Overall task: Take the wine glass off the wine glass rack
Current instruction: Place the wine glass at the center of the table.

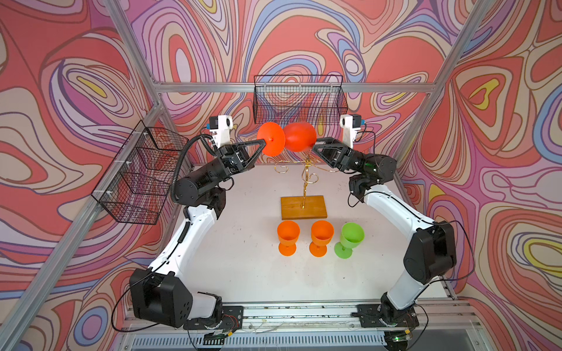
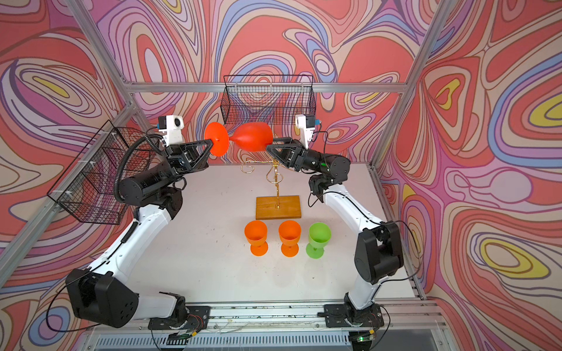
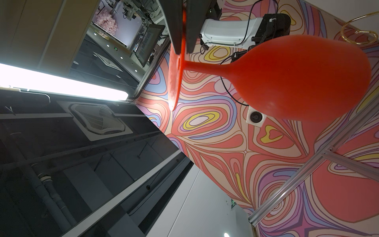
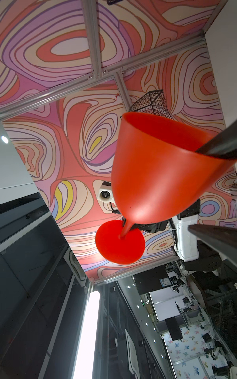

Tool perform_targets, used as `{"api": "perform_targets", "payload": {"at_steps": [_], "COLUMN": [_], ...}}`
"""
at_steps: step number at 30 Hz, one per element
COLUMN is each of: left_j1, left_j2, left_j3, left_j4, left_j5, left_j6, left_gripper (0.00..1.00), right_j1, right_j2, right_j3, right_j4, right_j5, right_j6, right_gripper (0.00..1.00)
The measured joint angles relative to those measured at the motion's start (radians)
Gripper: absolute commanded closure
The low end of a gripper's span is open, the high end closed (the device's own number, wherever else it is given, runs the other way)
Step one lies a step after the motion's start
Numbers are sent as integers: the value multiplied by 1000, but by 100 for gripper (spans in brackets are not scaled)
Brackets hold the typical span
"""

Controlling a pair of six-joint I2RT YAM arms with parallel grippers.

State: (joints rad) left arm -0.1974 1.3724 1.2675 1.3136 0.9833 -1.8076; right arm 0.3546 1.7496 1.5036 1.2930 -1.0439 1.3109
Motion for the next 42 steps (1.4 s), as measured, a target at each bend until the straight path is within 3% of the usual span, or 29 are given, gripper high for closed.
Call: {"api": "perform_targets", "payload": {"at_steps": [6,16,23,24,31,35,36,42], "left_j1": [0,4,13,13,11,6,4,1], "left_j2": [7,9,22,24,43,44,43,35], "left_j3": [0,3,8,11,14,13,13,-12], "left_j4": [0,5,4,4,2,-6,-6,-6], "left_j5": [0,-36,-63,-64,-62,-41,-37,-31], "left_j6": [0,-19,-39,-40,-15,3,8,27], "left_gripper": [100,100,100,98,45,26,22,20], "right_j1": [5,4,4,4,16,25,27,28], "right_j2": [97,99,98,98,94,92,92,92], "right_j3": [80,109,116,116,116,114,113,98], "right_j4": [111,180,227,230,225,210,206,187], "right_j5": [-31,-51,-51,-50,-65,-73,-73,-72], "right_j6": [100,124,121,121,119,114,114,98], "right_gripper": [58,87,100,100,100,100,100,100]}}
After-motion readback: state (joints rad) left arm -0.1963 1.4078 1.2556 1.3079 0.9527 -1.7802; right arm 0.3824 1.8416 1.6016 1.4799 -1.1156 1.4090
